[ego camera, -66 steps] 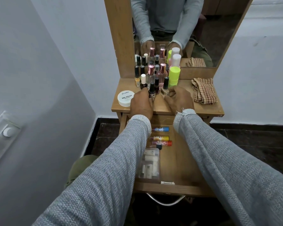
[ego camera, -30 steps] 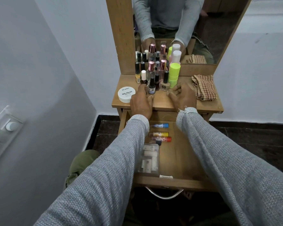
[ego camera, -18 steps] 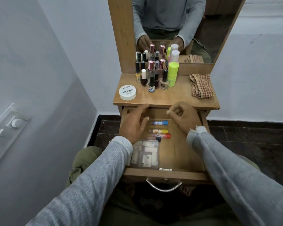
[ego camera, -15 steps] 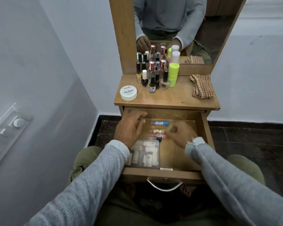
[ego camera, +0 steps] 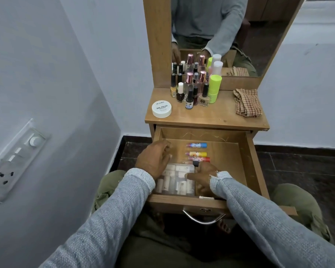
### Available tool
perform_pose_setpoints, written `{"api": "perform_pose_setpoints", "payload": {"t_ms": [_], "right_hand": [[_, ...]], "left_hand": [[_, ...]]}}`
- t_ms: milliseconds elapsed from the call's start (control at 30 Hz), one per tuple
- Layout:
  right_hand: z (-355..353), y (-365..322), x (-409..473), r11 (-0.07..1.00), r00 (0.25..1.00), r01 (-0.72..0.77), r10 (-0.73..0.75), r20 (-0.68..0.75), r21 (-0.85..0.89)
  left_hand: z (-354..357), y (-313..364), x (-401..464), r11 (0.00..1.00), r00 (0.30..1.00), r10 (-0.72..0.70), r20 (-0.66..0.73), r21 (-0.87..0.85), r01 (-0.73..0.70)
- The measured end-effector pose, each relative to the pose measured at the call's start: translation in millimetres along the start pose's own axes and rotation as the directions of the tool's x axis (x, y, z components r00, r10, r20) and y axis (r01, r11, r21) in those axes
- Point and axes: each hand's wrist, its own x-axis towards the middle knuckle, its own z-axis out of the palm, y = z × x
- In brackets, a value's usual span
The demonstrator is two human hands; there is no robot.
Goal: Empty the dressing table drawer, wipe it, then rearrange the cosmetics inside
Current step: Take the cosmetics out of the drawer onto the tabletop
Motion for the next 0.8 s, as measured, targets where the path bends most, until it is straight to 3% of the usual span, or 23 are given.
{"api": "perform_pose_setpoints", "payload": {"t_ms": [167, 267, 367, 533, 633, 800], "right_hand": [[4, 2, 0, 0.988, 0.999, -0.043, 0.040, 0.026, 0.150], [2, 1, -4, 0.938, 0.999, -0.038, 0.032, 0.024, 0.345], [-3, -1, -8, 0.856, 0.999, -0.004, -0.019, 0.040, 0.517], [-15, -4, -17, 0.831, 0.999, 0.029, -0.037, 0.003, 0.556], [-29, -8, -24, 0.798, 0.998, 0.065, -0.045, -0.047, 0.599], [-55, -21, -37, 0.748, 0.986, 0.168, -0.114, -0.124, 0.642]], "left_hand": [[-2, -3, 4, 0.998, 1.000, -0.020, -0.001, -0.051, 0.020], [-4, -5, 6, 0.994, 0.998, -0.051, -0.045, -0.101, 0.046], [-13, -5, 12, 0.988, 0.984, -0.063, -0.168, -0.148, 0.038], [-45, 7, 37, 0.993, 0.934, -0.058, -0.354, -0.115, 0.018], [-61, 12, 61, 0.995, 0.946, -0.081, -0.313, -0.073, 0.061], [-62, 14, 95, 0.981, 0.979, -0.161, -0.129, 0.086, 0.173]]}}
